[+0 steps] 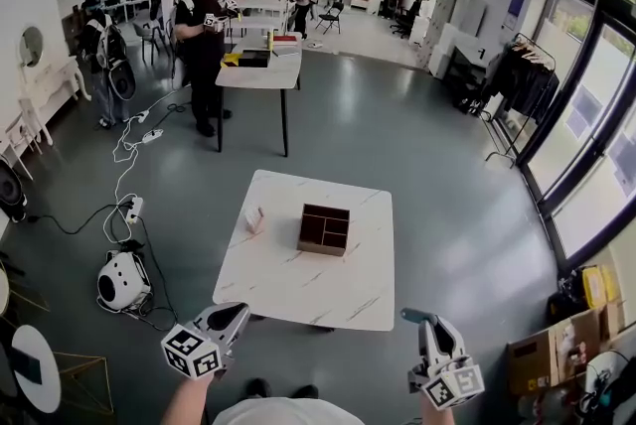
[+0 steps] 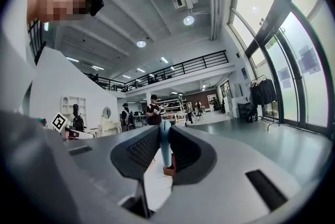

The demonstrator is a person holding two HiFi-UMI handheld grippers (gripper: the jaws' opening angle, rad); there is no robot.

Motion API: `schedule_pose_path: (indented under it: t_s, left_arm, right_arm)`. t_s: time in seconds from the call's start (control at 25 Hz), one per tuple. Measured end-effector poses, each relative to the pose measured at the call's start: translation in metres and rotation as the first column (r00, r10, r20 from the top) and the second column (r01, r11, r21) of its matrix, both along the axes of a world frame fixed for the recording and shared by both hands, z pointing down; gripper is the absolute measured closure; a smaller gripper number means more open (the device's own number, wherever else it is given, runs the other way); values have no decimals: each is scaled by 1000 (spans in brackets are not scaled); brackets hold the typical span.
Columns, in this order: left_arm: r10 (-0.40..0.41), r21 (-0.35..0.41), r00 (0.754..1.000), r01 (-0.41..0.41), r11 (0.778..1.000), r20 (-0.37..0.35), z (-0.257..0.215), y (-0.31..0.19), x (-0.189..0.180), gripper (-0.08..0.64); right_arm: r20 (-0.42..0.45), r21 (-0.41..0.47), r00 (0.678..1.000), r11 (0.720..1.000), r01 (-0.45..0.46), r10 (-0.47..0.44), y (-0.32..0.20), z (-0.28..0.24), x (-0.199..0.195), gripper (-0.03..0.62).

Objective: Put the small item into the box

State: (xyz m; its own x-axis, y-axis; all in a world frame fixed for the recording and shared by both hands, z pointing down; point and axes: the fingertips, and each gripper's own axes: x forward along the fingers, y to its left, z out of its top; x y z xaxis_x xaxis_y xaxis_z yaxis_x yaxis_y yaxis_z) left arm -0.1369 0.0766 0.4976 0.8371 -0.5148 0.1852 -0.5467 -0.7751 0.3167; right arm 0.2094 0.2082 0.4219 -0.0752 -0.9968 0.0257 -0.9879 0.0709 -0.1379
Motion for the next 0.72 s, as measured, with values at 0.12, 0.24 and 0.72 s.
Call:
schedule_pose_path:
  t_s: [0.12, 0.24, 0.72]
  left_arm:
    - [-4, -2, 1000, 4, 1000, 4, 2, 4, 6, 546]
    - [-5, -5, 1000, 5, 1000, 10, 3, 11, 15, 546]
    - [-32, -15, 999, 33, 999, 42, 16, 38, 49, 546]
  right_arm:
    - [-5, 1, 1000, 1000, 12, -12, 1, 1, 6, 511]
    - [-17, -15, 999, 999, 28, -28, 2, 5, 12, 511]
    - [-19, -30, 991, 991, 128, -129, -6, 21, 31, 511]
